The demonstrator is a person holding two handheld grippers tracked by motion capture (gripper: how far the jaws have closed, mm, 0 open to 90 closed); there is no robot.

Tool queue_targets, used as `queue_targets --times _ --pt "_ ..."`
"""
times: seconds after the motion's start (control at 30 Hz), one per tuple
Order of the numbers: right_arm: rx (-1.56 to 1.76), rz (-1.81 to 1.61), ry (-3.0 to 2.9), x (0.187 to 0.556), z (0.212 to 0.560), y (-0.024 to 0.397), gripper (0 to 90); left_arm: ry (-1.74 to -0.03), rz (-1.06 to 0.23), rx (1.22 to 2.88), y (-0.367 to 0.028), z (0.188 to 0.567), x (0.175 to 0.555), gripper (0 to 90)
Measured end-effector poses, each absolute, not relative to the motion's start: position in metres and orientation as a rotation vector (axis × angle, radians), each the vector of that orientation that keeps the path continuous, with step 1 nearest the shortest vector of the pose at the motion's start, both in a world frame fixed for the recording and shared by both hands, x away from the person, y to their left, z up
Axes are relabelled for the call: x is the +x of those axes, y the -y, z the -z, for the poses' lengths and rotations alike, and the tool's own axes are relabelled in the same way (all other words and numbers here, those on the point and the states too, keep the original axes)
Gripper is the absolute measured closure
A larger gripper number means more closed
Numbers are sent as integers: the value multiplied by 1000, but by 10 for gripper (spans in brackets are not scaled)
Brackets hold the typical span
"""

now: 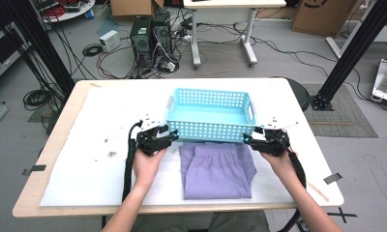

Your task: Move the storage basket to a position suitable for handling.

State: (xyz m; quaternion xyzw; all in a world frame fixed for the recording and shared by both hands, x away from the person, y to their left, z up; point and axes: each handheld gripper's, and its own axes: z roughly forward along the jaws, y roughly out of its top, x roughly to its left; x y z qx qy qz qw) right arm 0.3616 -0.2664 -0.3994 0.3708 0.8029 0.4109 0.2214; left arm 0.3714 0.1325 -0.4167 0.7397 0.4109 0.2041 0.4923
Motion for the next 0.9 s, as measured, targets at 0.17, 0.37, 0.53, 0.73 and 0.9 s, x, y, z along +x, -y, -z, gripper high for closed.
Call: queue_targets --times 0.17,0.37,0.53,0.73,0.9 --pt "1045 -1130 -2229 377 400 268 480 -1014 -492 1786 -130 421 379 542" --pt "1075 -1084 -2232 390 410 269 480 -1046 -464 1804 -125 432 390 545" --pt "1089 -1047 -2232 399 417 269 481 -1064 -453 1817 -121 439 397 545" --pt "1152 -1029 -2226 407 424 272 511 -1073 -446 1841 -115 446 401 544" --pt "1154 -1026 -2226 407 427 271 529 -1085 -435 1834 -118 448 403 546"
